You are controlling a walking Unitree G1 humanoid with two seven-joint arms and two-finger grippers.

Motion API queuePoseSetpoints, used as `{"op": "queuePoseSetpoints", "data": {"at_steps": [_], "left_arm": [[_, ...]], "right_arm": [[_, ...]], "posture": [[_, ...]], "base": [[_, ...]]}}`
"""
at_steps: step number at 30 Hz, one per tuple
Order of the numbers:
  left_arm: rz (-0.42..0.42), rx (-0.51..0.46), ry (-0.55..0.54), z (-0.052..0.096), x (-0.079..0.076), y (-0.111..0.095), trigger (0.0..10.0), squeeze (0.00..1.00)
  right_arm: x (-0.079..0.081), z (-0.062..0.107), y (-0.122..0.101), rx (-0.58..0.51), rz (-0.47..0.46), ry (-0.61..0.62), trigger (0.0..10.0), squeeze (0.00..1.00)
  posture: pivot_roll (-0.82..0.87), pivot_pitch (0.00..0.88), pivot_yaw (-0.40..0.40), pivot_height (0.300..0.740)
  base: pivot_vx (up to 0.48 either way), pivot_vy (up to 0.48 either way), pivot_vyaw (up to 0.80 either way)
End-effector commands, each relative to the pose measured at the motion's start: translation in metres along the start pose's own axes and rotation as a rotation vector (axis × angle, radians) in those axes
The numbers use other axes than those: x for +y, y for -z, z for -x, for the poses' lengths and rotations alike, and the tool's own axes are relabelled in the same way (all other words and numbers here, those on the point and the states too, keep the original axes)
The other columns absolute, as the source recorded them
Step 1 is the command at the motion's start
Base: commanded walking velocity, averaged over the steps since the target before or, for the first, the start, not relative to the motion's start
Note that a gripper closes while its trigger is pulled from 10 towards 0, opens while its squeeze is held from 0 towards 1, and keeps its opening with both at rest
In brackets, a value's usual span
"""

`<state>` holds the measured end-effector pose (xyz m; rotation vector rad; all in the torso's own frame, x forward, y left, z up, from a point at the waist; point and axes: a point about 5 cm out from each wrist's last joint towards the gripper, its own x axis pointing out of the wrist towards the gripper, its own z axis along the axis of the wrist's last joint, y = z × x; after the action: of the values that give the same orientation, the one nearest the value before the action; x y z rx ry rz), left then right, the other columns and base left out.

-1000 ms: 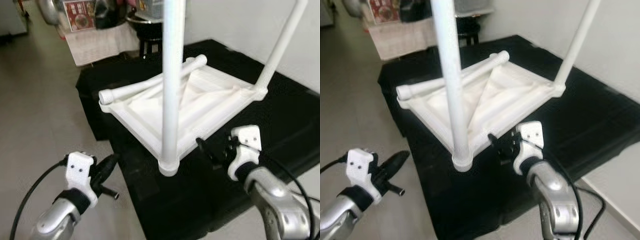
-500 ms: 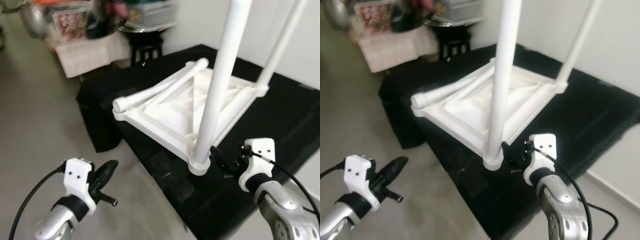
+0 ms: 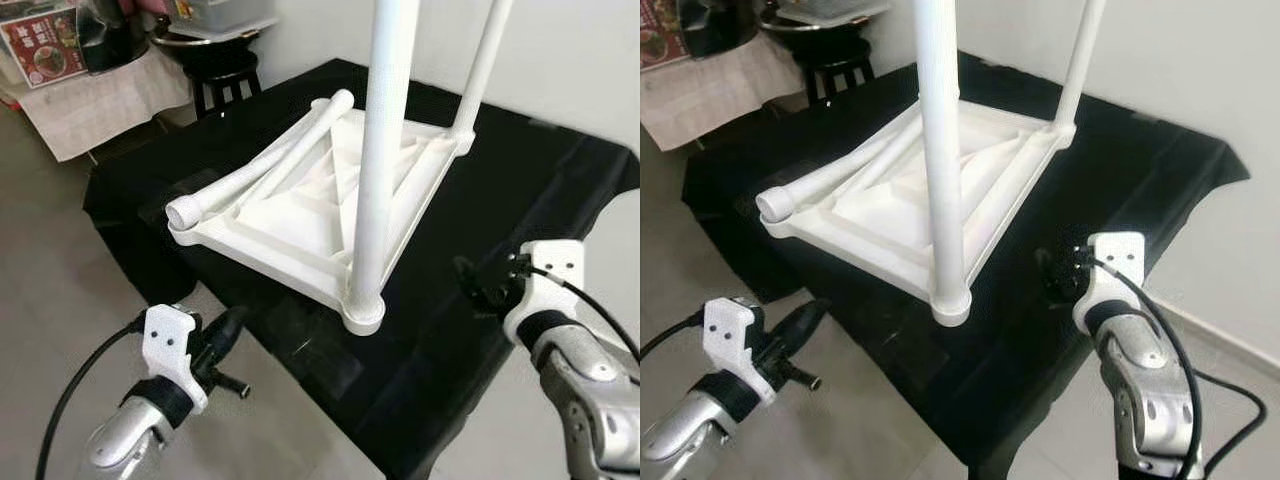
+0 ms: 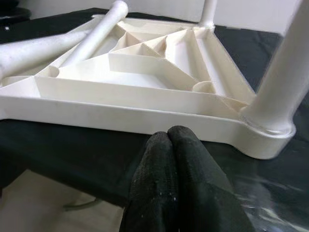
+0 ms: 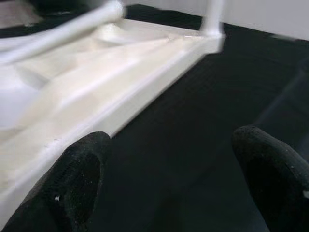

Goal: Building children table

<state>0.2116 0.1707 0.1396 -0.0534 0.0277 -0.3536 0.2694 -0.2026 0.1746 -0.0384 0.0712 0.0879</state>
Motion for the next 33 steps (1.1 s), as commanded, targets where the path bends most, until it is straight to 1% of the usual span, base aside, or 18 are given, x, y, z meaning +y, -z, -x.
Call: {"op": "queuePoseSetpoints", "data": {"at_steps": [1,2,4,5,7,9,10,12,13,19,20,21,22,23,26,27,29,33], "left_arm": [[-0.012,-0.012,-0.039,0.0,0.002,0.0,10.0,0.0],[-0.012,-0.012,-0.039,0.0,0.002,0.0,10.0,0.0],[-0.019,-0.029,-0.088,0.0,0.006,-0.002,10.0,0.0],[-0.022,-0.033,-0.109,0.0,0.008,-0.002,10.0,0.0],[-0.022,-0.033,-0.109,0.0,0.008,-0.002,10.0,0.0],[-0.028,-0.045,-0.172,0.003,0.013,-0.003,10.0,0.0],[-0.028,-0.045,-0.172,0.003,0.013,-0.003,10.0,0.0],[-0.024,-0.047,-0.241,0.006,0.019,-0.002,10.0,0.0],[-0.016,-0.042,-0.272,0.008,0.023,-0.001,10.0,0.0],[-0.003,-0.031,-0.307,0.008,0.027,0.001,10.0,0.0],[-0.007,-0.03,-0.309,0.008,0.027,0.001,10.0,0.0],[-0.013,-0.028,-0.31,0.008,0.028,0.001,10.0,0.0],[-0.013,-0.028,-0.31,0.008,0.028,0.001,10.0,0.0],[-0.014,-0.027,-0.312,0.008,0.028,0.001,10.0,0.0],[-0.015,-0.027,-0.313,0.008,0.028,0.001,10.0,0.0],[-0.016,-0.025,-0.311,0.007,0.029,0.002,10.0,0.0],[-0.016,-0.025,-0.311,0.007,0.029,0.002,10.0,0.0],[-0.015,-0.024,-0.306,0.006,0.029,0.002,10.0,0.0]], "right_arm": [[0.014,-0.007,0.004,-0.006,-0.007,-0.051,10.0,0.0],[0.014,-0.007,0.004,-0.006,-0.007,-0.051,10.0,0.0],[0.026,-0.013,0.004,-0.018,-0.016,-0.082,10.0,0.0],[0.029,-0.015,0.003,-0.024,-0.017,-0.089,10.0,0.0],[0.029,-0.015,0.003,-0.024,-0.017,-0.089,10.0,0.0],[0.032,-0.019,0.0,-0.041,-0.021,-0.096,10.0,0.0],[0.032,-0.019,0.0,-0.041,-0.021,-0.096,10.0,0.0],[0.035,-0.021,-0.004,-0.068,-0.009,-0.109,10.0,0.0],[0.038,-0.02,-0.005,-0.073,0.003,-0.127,10.0,0.0],[0.044,-0.015,-0.003,-0.075,0.008,-0.171,10.0,0.0],[0.041,-0.013,0.0,-0.069,0.02,-0.168,10.0,0.0],[0.033,-0.009,0.003,-0.058,0.032,-0.148,10.0,0.0],[0.033,-0.009,0.003,-0.058,0.032,-0.148,10.0,0.0],[0.025,-0.008,0.003,-0.056,0.042,-0.123,10.0,0.0],[0.02,-0.008,0.004,-0.055,0.047,-0.108,10.0,0.0],[0.011,-0.005,0.004,-0.052,0.043,-0.082,10.0,0.0],[0.011,-0.005,0.004,-0.052,0.043,-0.082,10.0,0.0],[0.006,-0.001,0.011,-0.03,0.03,-0.031,10.0,0.0]], "posture": [[-0.13,0.071,0.021,0.74],[-0.13,0.071,0.021,0.74],[-0.12,0.059,0.02,0.74],[-0.12,0.059,0.02,0.74],[-0.12,0.059,0.02,0.74],[-0.11,0.052,0.017,0.74],[-0.11,0.052,0.017,0.74],[-0.11,0.055,0.017,0.74],[-0.11,0.055,0.016,0.74],[-0.1,0.057,0.01,0.74],[-0.11,0.056,0.01,0.74],[-0.11,0.059,0.011,0.74],[-0.11,0.059,0.011,0.74],[-0.11,0.059,0.011,0.74],[-0.11,0.058,0.013,0.74],[-0.12,0.057,0.012,0.74],[-0.12,0.057,0.012,0.74],[-0.12,0.058,0.011,0.74]], "base": [[0.0,0.0,-0.8],[0.0,0.0,-0.8],[0.0,0.0,-0.8],[0.0,0.0,-0.8],[0.0,0.0,-0.8],[0.0,0.0,-0.8],[0.0,0.0,-0.8],[0.0,0.0,-0.8],[0.0,0.48,0.0],[0.0,0.48,0.0],[0.0,0.48,0.0],[0.0,0.48,0.0],[0.0,0.48,0.0],[0.0,0.48,0.0],[0.0,0.48,0.0],[0.0,0.48,0.0],[0.0,0.48,0.0],[0.0,0.48,0.0]]}}
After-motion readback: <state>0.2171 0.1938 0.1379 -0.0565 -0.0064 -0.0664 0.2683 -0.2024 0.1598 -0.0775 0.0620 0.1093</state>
